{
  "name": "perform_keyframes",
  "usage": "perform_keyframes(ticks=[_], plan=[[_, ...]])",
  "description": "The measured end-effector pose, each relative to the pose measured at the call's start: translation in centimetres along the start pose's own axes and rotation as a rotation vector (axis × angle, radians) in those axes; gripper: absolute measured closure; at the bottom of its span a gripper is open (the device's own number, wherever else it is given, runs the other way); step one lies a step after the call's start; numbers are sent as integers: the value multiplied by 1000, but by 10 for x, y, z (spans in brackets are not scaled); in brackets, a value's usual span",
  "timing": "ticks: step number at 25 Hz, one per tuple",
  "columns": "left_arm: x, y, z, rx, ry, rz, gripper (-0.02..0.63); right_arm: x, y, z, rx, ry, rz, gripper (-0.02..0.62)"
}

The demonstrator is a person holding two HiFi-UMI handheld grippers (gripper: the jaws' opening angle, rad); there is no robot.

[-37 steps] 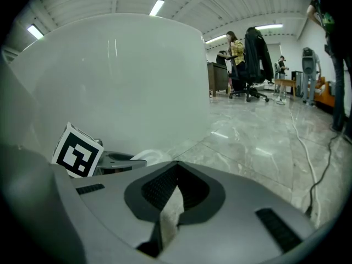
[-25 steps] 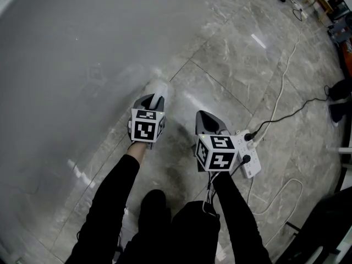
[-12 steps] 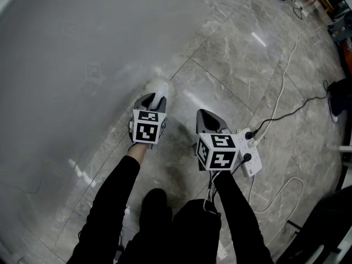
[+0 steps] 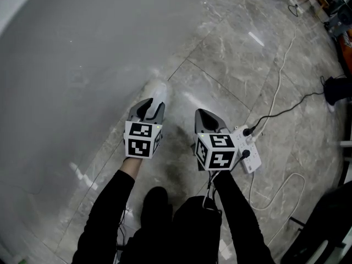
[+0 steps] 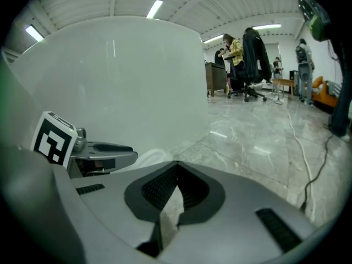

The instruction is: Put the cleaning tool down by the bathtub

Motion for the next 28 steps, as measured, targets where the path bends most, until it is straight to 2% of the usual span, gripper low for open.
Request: perform_keyframes(ticks=[4,9,13,18,28], plan=[[1,8,-29,-24,14,-43,505,5,-2,-13,15,27,14,595],[-3,14,-56,-5,9,-39,594,8,-2,-29,45,51,40,595],[3,17,-68,-6,15,-43,598,14,-1,-36,52,60,41,595],[10,15,-73,-6,23,-52,598,22,-10,-41,39,63,-53,595],[14,15,-72,-5,20,-40,598,18,-15,-50,38,56,-53,595]])
Point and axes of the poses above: the fingertips, and each gripper's own axes: z forward along the fingers, y to its right, x out of its top, the point moved 4 cm from there along -z, backward along the fingers, and after that the axes turned 9 degrees about -z, right-handed, at the moved point
